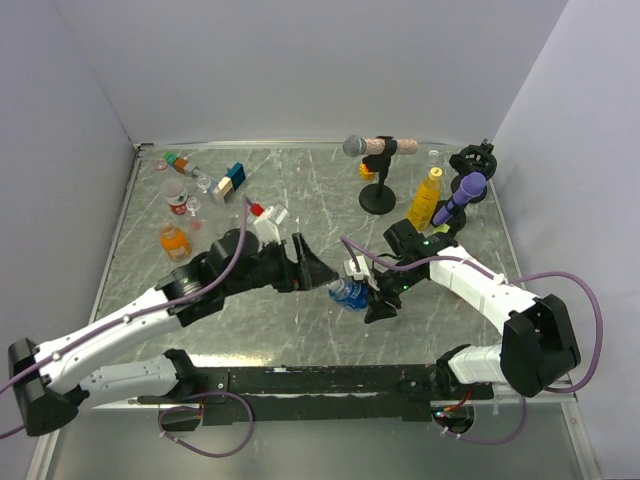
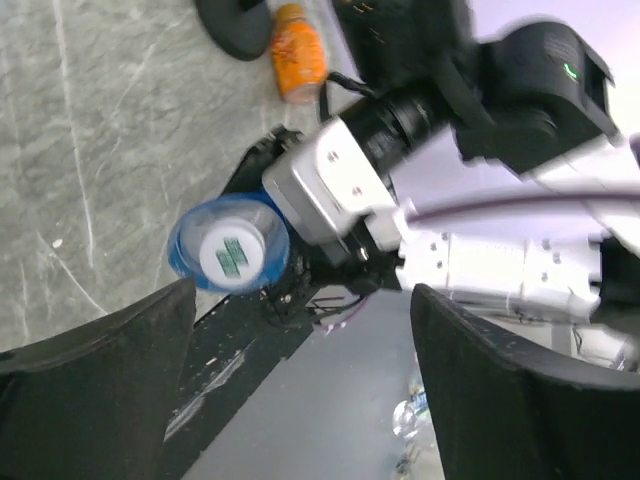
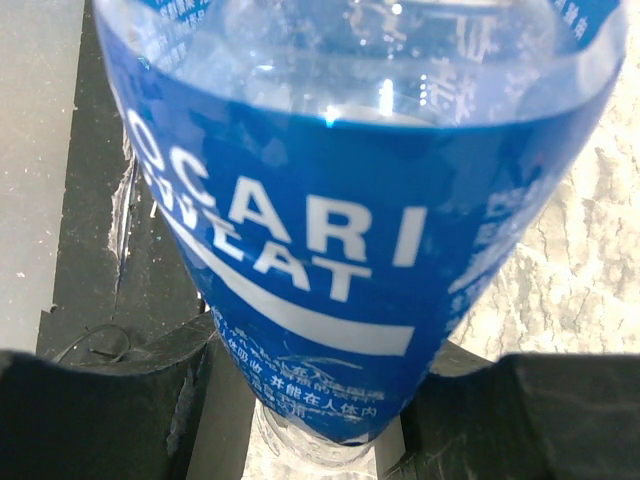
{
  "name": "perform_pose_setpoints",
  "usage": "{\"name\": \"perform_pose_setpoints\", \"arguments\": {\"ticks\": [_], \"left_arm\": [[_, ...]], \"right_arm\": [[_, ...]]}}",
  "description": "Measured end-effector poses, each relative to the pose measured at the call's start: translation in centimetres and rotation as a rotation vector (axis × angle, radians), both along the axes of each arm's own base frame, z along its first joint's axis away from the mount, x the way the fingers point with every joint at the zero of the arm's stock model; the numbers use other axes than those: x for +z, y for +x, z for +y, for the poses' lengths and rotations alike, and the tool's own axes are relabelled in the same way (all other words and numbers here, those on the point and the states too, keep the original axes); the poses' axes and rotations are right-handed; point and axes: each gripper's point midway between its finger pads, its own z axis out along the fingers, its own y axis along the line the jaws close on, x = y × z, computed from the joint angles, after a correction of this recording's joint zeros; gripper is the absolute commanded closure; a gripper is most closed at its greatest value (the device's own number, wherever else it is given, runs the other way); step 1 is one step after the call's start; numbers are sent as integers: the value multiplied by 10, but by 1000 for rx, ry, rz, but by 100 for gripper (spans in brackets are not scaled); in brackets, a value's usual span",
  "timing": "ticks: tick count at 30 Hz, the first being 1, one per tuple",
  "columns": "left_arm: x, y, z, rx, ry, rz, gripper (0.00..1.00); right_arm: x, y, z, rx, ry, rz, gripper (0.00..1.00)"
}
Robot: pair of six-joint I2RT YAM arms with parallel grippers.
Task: Unscrew the bottle caps
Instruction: Unscrew the bottle cap from the plastic bottle.
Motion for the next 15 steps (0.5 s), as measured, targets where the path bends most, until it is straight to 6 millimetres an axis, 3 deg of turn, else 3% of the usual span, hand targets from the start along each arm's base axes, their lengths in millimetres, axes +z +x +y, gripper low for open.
{"name": "perform_pose_setpoints", "arguments": {"ticks": [4,8,11,15], "left_arm": [[3,-17,16,-78,-1,-126,2],[-7,-37,28,-252,41,-371,1],[-30,-45,34,-374,100,-578,3],[-65,-39,34,-476,172,-866,4]], "right_arm": [[0,0,0,1,-1,1,70],[0,-1,0,4,-1,-1,70],[0,-1,-1,5,-2,2,71],[0,-2,-1,5,-2,2,70]]}}
